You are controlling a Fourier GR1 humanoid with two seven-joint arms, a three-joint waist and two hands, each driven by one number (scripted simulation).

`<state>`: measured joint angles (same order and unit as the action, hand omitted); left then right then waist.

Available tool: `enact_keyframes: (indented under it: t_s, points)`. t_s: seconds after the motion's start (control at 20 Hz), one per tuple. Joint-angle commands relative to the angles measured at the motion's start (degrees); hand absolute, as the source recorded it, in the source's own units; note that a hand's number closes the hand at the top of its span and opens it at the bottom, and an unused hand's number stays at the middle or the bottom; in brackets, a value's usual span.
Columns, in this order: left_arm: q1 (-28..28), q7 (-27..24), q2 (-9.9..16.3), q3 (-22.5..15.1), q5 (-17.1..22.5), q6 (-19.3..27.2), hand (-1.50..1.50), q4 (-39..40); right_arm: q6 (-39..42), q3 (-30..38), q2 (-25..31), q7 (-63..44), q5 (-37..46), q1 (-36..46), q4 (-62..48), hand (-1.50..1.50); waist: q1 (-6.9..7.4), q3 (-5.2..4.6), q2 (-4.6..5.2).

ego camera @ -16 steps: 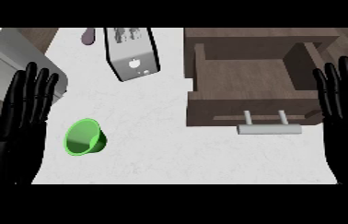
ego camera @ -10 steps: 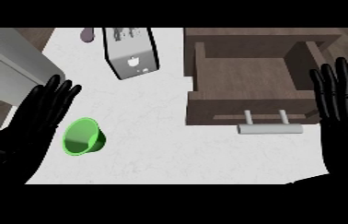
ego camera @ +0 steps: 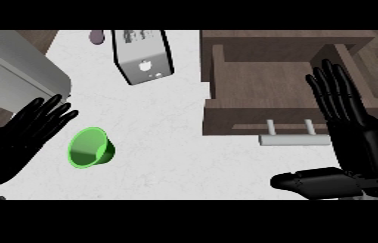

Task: Pick up the cup, place it into the drawer and close the drawer

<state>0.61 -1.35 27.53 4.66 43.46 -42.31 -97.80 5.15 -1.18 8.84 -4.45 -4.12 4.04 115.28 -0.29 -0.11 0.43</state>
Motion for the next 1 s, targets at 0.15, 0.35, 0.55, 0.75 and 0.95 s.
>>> enact_keyframes:
  t_s: [0.15, 0.35, 0.55, 0.75, 0.95]
  points:
    - [-11.7, -3.5, 0.6, 3.2, -6.3, -11.8, -1.5, 25.0, 0.3, 0.1, -0.5, -0.9, 0.2, 3.2, -2.8, -1.5, -0.44, 0.04, -0.2]
    - [-12.8, -10.4, -0.6, 6.2, -17.0, -16.5, -1.5, 33.5, 1.4, 1.7, 0.4, -3.5, -1.9, 6.6, -2.6, -1.5, -0.34, 0.01, -0.25]
    - [-14.0, -19.5, -2.0, 6.9, -28.8, -16.9, -1.5, 39.8, 1.3, 2.9, 0.2, -0.7, -0.9, 7.6, -5.6, -1.5, -0.22, 0.01, -0.22]
    - [-18.4, -28.6, -1.7, 5.4, -37.8, -13.2, -1.5, 49.7, 2.9, 4.0, 1.6, 0.8, -0.8, 7.7, -7.2, -1.5, -0.68, -0.03, -0.06]
    - [-20.9, -32.6, 0.1, 4.0, -40.4, -12.0, -1.5, 55.5, 2.7, 4.8, 1.7, 0.5, -0.7, 9.8, -9.0, -1.5, -0.38, 0.01, -0.14]
